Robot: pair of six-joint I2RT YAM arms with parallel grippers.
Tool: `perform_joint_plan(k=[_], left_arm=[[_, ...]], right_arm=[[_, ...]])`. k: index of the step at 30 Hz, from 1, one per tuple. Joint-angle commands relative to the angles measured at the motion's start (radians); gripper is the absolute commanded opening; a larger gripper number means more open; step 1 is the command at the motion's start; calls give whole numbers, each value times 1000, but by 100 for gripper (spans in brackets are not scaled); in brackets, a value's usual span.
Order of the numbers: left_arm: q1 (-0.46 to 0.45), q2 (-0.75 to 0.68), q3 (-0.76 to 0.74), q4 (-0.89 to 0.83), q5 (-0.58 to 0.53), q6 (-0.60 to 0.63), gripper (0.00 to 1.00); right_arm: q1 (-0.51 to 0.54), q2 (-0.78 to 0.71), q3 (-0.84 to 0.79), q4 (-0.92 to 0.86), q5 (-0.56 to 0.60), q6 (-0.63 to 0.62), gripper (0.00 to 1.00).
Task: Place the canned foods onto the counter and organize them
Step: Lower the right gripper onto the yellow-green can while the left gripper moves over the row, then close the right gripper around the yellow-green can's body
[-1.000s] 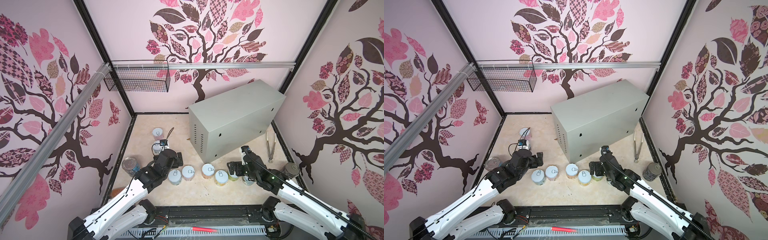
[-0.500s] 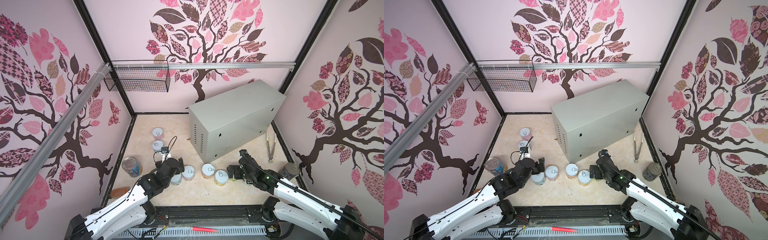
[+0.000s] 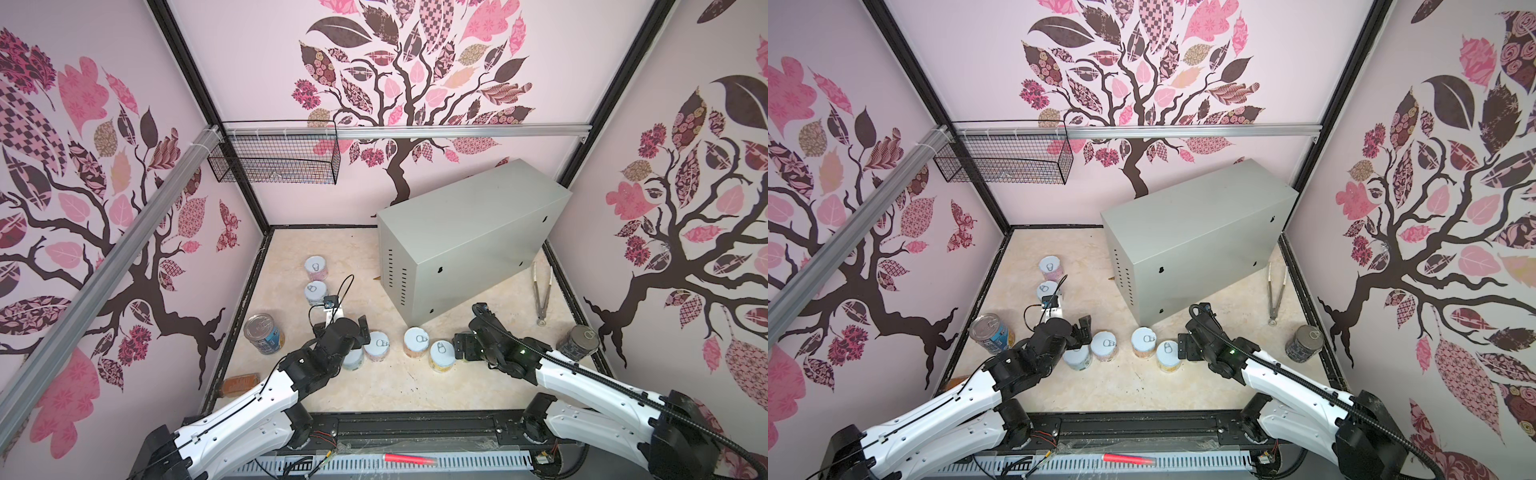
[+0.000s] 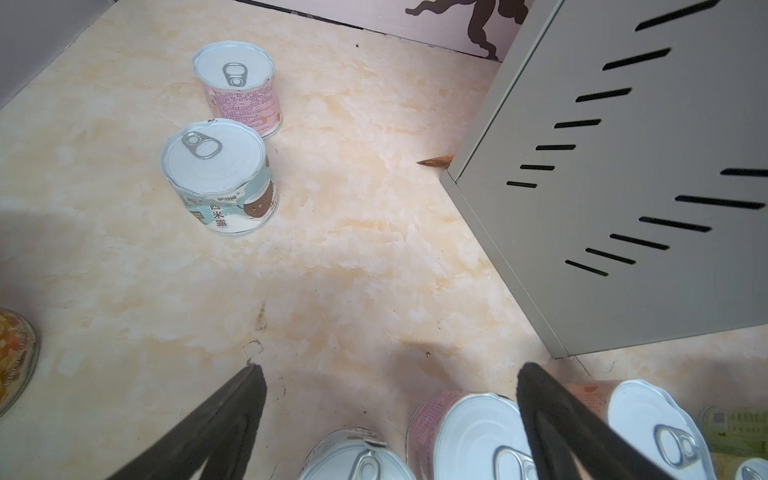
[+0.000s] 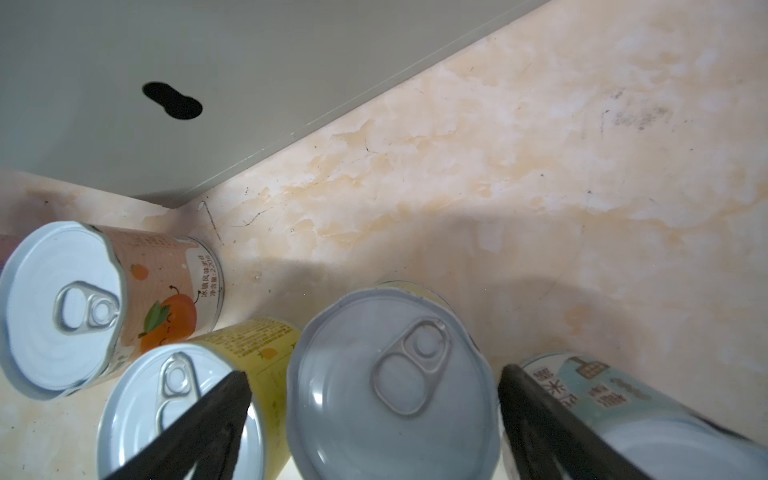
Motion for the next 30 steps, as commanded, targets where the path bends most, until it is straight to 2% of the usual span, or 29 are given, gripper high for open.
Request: perform_joint_plan(k=[1,12,27,29,30], left_arm=[[-4,4,-20,24,-4,-10,98],[-4,-22,-36,30,-3,-9,98],[-4,-40,-45,39,5,-4,98],[-4,-45,-46,39,6,-3,98],[-4,-47,-48,39,6,-3,98]], right_arm=[[2,35,24,-49,39,0,92],[2,94,0,-23,50,19,80],[2,165,-12,-7,52,42,82],[2,175,-6,-13,61,43,86],[2,183,-3,-15,64,44,95]])
